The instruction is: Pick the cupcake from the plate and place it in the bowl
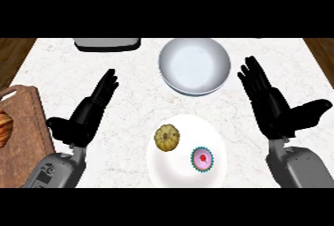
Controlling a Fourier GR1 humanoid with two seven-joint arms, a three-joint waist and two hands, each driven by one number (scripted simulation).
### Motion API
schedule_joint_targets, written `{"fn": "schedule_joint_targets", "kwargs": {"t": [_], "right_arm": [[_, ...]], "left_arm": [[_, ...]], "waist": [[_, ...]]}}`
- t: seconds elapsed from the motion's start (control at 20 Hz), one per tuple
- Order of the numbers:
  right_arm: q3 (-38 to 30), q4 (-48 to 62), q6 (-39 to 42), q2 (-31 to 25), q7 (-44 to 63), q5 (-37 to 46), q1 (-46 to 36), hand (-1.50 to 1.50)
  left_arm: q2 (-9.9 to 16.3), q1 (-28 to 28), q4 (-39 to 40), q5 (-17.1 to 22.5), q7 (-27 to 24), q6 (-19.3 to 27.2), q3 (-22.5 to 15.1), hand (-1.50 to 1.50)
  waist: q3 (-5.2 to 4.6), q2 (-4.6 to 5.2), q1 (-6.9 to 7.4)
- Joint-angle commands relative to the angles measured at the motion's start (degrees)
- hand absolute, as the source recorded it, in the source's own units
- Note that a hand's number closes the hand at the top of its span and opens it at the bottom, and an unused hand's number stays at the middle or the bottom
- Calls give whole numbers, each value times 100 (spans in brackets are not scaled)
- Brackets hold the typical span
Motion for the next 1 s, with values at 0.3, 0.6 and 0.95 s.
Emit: {"fn": "schedule_joint_targets", "kwargs": {"t": [0.3,0.6,0.95], "right_arm": [[1914,123,371,-1635,214,3020,-38,150],[2546,-827,-2354,618,-1540,3300,2283,-150],[3015,-2045,-2858,28,-903,4961,3072,-150]], "left_arm": [[38,178,189,-174,251,363,256,0],[23,564,190,-139,9,505,507,0],[-231,493,-19,-449,241,591,293,0]], "waist": [[-282,-285,207],[-51,-99,-28],[-60,-69,66]]}}
